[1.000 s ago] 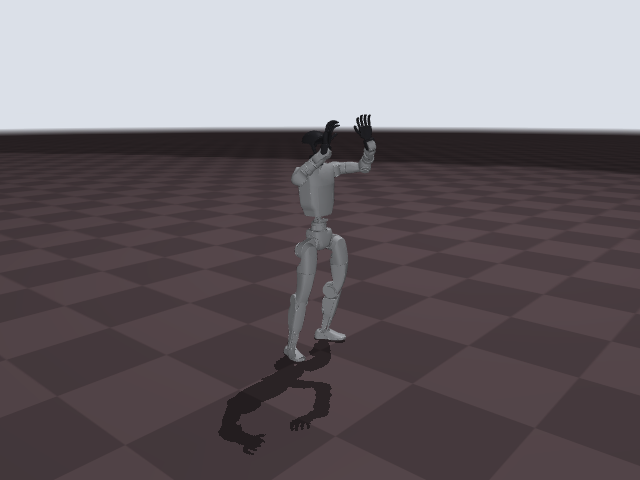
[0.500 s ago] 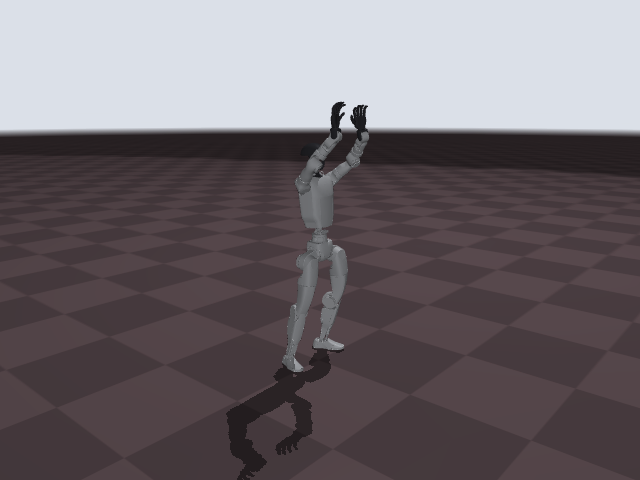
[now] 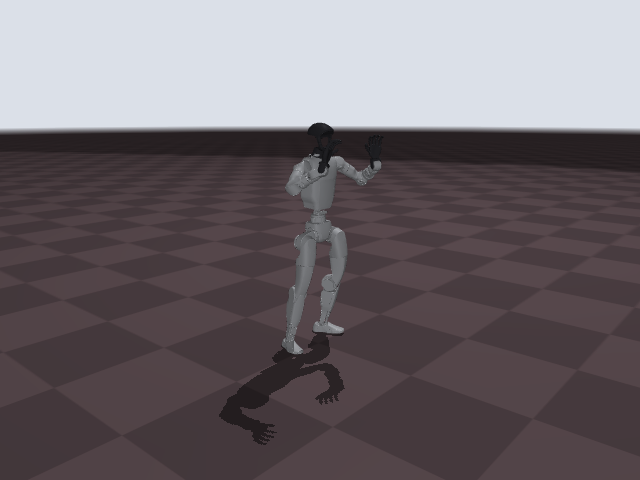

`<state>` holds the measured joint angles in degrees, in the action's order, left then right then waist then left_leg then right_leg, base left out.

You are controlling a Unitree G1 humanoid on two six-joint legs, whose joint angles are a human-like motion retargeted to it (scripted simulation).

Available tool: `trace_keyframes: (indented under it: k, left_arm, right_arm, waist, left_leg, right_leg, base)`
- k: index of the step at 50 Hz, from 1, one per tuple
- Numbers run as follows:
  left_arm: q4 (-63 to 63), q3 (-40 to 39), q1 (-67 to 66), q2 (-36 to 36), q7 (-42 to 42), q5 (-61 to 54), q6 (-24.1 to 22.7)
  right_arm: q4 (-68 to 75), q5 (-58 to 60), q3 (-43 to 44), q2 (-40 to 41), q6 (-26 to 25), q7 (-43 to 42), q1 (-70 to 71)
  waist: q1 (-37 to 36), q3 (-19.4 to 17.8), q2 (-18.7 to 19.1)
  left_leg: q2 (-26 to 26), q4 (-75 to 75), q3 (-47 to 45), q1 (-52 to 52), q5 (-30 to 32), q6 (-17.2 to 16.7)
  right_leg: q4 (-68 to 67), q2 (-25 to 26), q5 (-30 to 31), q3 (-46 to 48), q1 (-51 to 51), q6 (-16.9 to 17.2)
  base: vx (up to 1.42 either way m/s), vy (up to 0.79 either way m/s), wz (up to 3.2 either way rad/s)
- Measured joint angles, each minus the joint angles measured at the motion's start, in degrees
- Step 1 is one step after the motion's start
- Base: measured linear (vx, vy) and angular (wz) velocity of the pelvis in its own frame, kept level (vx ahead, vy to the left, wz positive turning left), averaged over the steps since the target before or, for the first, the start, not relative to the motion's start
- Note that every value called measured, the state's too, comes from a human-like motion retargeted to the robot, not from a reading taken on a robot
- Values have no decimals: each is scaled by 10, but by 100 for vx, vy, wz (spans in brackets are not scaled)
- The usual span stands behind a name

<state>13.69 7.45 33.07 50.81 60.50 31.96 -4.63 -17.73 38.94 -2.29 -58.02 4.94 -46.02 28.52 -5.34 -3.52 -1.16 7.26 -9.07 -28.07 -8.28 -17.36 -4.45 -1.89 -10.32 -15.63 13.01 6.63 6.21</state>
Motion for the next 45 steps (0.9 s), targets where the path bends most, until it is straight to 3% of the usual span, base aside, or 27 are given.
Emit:
trace_keyframes:
  k: [19, 45]
  left_arm:
    - [32, 15, -36, 10, 1, -15, -5]
    - [66, 7, -27, 4, 17, -11, -18]
  right_arm:
    - [-30, -24, 66, 51, 7, -35, -117]
    - [-90, 9, 93, 45, 11, -70, -117]
  waist:
    - [-1, -4, -11]
    - [7, 13, -4]
  left_leg:
    - [0, 7, -3, -1, 2, 4]
    - [-1, 6, 1, 1, -1, 3]
  right_leg:
    - [-2, 2, 0, -2, -4, 4]
    - [0, 0, -4, 2, -3, 4]
  base:
    - [0, 0, 0]
    - [0, 0, 0]
